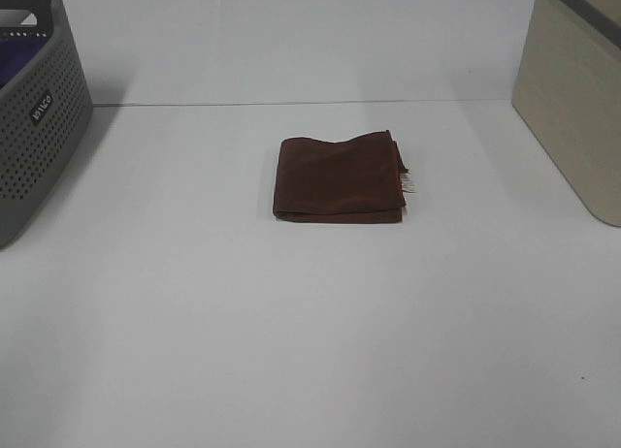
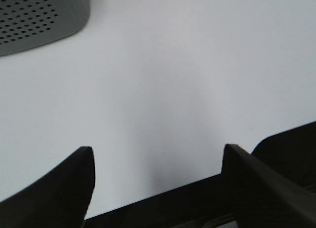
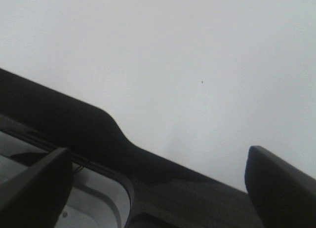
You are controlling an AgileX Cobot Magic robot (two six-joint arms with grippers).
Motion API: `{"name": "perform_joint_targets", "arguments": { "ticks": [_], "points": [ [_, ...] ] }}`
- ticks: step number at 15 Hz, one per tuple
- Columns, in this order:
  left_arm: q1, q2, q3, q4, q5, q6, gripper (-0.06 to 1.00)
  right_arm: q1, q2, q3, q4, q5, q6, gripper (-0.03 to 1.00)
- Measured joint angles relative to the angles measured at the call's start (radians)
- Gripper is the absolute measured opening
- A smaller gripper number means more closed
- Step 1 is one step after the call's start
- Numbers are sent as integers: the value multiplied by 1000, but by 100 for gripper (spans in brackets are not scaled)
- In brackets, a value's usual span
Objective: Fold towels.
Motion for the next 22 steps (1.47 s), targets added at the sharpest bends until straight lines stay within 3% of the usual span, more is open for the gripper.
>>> {"name": "perform_joint_targets", "arguments": {
  "ticks": [5, 22],
  "points": [
    [0, -7, 19, -87, -12, 109, 67, 0, -205, 1, 18, -11, -48, 90],
    [0, -11, 19, -99, -12, 131, 67, 0, -239, 1, 56, -11, -79, 90]
  ]
}}
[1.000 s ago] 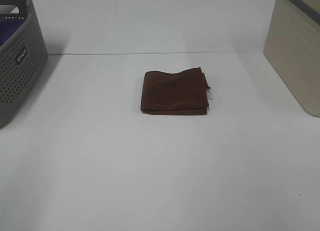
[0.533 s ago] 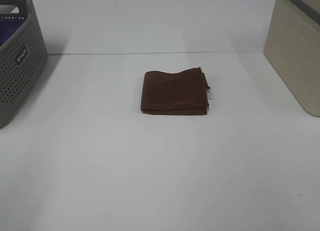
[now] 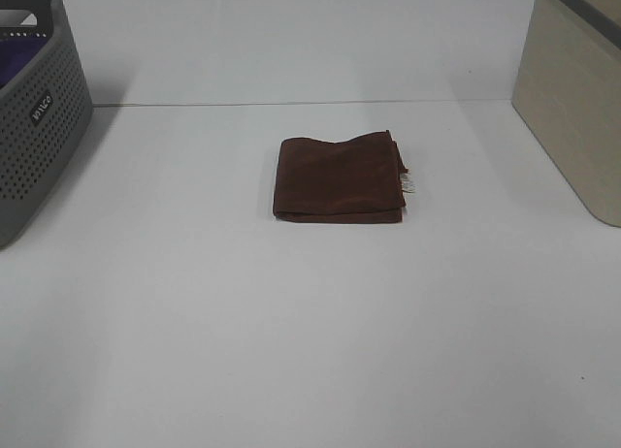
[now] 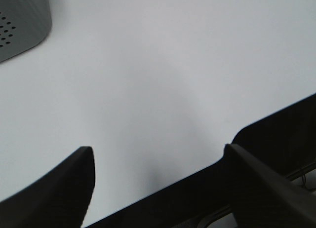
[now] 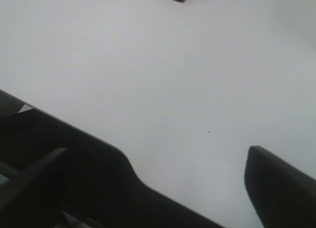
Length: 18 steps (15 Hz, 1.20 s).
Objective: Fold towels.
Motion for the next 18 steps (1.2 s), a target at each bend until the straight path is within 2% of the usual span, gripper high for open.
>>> {"name": "perform_joint_targets", "arguments": {
  "ticks": [2, 6, 8, 9, 12, 18],
  "points": [
    [18, -56, 2, 0, -1, 0, 67, -33, 0, 0, 1, 0, -1, 90],
    [183, -265, 3, 0, -1, 0, 67, -248, -19, 0, 1, 0, -1, 90],
    [224, -338, 3, 0, -1, 0, 67, -321, -69, 0, 1, -1, -1, 90],
    [229, -373, 3, 0, -1, 0, 67, -365, -164, 0, 3, -1, -1, 90],
    [228, -375, 3, 0, -1, 1, 67, -371, -256, 0, 6, 0, -1, 90],
    [228, -375, 3, 1, -1, 3, 67, -371, -263, 4, 9, 0, -1, 90]
  ]
}}
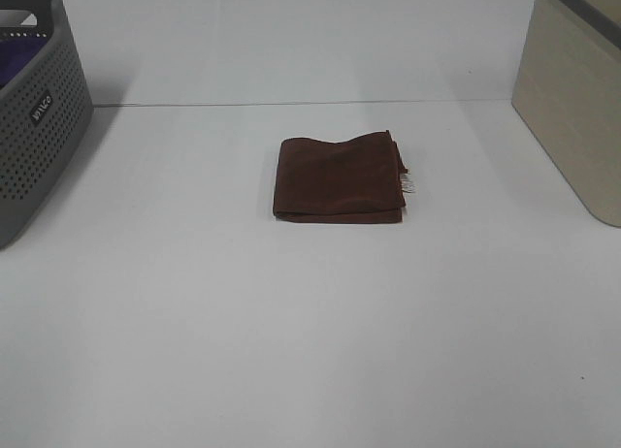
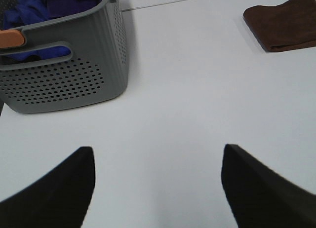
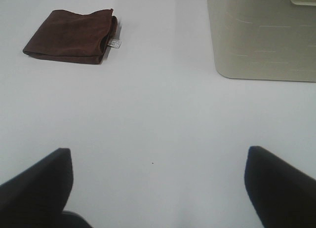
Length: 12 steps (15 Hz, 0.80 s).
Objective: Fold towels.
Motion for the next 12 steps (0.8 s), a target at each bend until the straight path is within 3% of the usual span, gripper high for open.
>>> {"name": "perform_joint_targets", "arguments": {
  "ticks": [12],
  "points": [
    [0, 0, 0, 0, 0, 1, 67, 0, 0, 0, 0, 0, 0, 90]
  ]
}}
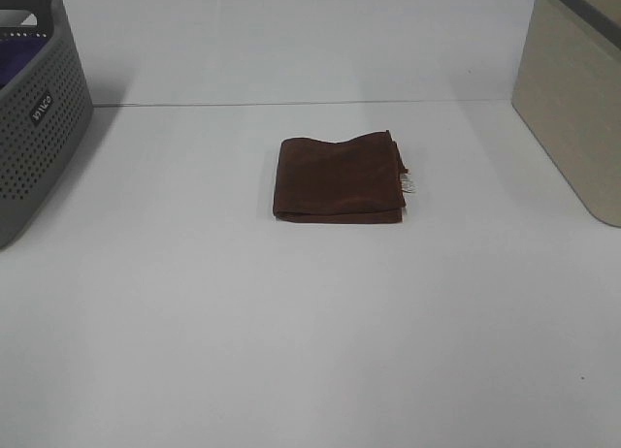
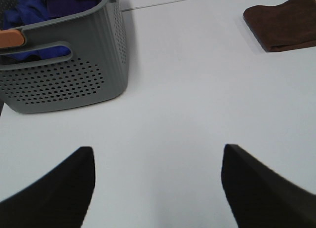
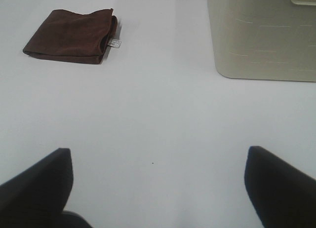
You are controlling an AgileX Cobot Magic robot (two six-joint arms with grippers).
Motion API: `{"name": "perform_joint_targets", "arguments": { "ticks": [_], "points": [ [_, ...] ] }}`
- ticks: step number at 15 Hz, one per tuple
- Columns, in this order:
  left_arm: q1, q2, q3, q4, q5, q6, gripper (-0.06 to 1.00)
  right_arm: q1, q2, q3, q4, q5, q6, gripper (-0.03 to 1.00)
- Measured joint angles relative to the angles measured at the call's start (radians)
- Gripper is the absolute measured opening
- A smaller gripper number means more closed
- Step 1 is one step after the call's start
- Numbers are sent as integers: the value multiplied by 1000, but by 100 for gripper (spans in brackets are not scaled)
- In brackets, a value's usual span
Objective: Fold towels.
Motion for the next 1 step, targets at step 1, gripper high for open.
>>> {"name": "perform_joint_targets", "arguments": {
  "ticks": [1],
  "points": [
    [0, 0, 0, 0, 0, 0, 67, 0, 0, 0, 0, 0, 0, 90]
  ]
}}
